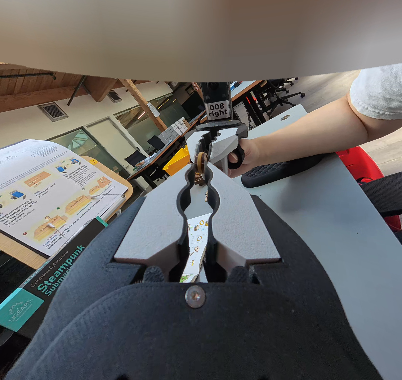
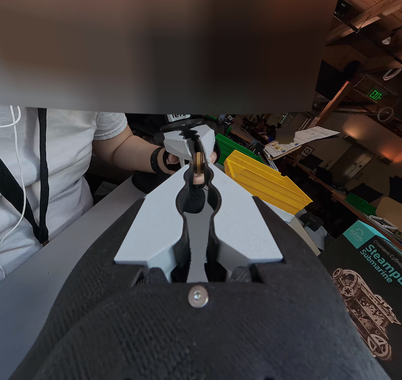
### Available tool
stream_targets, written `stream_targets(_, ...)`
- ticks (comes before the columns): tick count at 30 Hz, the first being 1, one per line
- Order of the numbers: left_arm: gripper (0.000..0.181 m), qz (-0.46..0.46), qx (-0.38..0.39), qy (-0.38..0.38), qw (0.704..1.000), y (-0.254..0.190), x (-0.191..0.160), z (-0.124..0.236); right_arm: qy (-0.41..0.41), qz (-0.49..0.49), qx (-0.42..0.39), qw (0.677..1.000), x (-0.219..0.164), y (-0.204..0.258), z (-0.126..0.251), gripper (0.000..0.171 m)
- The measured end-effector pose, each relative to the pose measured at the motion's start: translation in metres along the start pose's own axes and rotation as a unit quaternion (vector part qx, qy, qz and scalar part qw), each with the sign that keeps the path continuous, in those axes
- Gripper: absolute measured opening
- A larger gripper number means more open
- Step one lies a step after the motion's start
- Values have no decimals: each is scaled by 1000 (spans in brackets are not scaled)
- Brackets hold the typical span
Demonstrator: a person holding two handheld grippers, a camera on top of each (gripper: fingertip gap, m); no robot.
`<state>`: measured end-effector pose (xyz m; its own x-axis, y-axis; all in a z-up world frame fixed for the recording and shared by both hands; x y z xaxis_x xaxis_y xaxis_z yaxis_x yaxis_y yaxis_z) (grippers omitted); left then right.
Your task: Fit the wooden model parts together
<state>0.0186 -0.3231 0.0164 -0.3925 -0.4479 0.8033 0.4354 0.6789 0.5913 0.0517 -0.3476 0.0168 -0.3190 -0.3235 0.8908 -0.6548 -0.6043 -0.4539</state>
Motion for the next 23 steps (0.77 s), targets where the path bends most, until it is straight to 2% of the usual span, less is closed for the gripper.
stream_targets(16,3,-1,10,-6,1000,2,1,0,-14,-7,-12,1000,2,-2,-1,8)
stream_targets(20,12,8,24,-13,1000,6,3,1,-58,-43,-4,997,10,-4,2,8)
stream_targets(23,23,47,1,-9,999,5,0,-2,-99,-75,3,992,18,-8,6,8)
Point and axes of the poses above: each gripper's, where its closed fingertips meet, z back along the fingers, x out of its top, y = z × x across the jaws, the point moved 2 cm from there along z, back along the fingers, and after that the axes turned 5 degrees about y, right-handed, at the moved point
